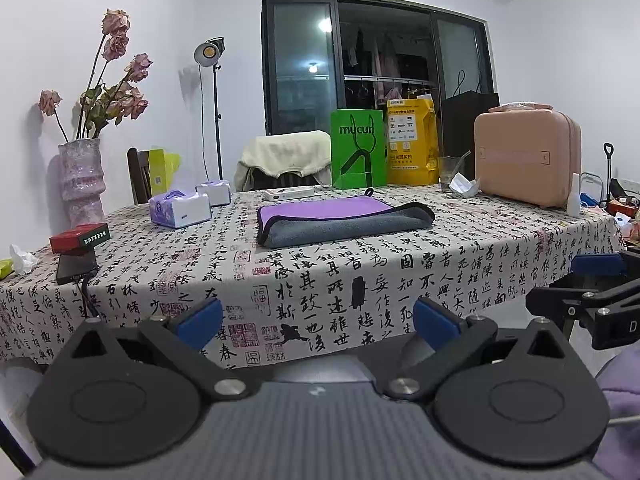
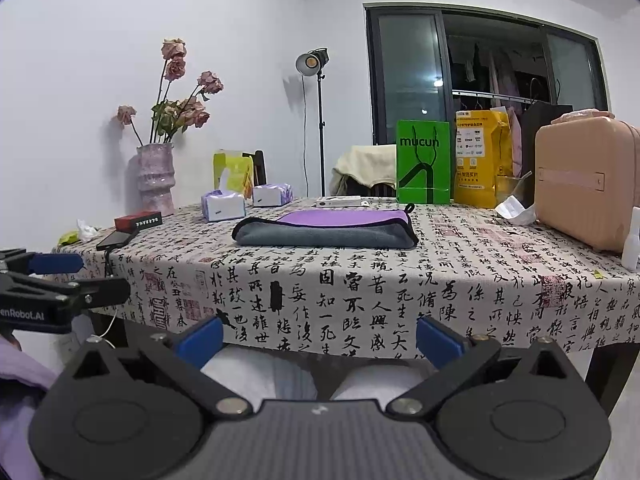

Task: Fold towel

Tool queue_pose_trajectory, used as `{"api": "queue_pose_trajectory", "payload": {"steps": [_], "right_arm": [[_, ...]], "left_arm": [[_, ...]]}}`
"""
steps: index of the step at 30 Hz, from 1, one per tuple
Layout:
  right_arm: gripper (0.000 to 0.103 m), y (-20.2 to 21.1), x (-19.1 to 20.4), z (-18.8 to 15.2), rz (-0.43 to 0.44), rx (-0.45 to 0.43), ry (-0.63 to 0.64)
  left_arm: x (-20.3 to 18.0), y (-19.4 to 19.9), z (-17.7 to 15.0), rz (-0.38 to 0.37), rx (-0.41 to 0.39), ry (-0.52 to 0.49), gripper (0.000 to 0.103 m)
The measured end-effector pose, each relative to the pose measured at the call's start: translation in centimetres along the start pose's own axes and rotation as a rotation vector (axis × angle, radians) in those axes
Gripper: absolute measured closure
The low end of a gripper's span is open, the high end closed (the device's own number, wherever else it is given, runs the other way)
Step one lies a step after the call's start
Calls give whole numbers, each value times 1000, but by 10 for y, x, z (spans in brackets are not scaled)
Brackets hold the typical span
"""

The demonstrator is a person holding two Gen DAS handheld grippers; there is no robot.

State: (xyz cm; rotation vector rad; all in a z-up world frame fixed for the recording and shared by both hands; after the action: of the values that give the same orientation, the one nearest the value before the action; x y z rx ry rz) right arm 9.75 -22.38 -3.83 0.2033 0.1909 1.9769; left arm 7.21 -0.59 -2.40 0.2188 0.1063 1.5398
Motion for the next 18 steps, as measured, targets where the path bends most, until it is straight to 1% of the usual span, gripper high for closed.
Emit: {"api": "queue_pose_trajectory", "payload": {"steps": [18], "right_arm": [[0, 0, 1, -1, -4, 6, -2]], "left_arm": [[-1, -1, -1, -3, 4, -3, 0]]}}
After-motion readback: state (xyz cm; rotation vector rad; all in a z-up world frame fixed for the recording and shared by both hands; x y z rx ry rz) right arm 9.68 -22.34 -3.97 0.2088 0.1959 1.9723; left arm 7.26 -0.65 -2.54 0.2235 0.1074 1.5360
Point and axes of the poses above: each gripper's, at about its wrist camera, not at the fingertips, and y roughly against the way its jaws point, x to its left, z to its top, the point moved 7 cm from there along -y, roughly the way its jaws point, and after that the axes turned 4 degrees about -x, right-handed, at the moved point
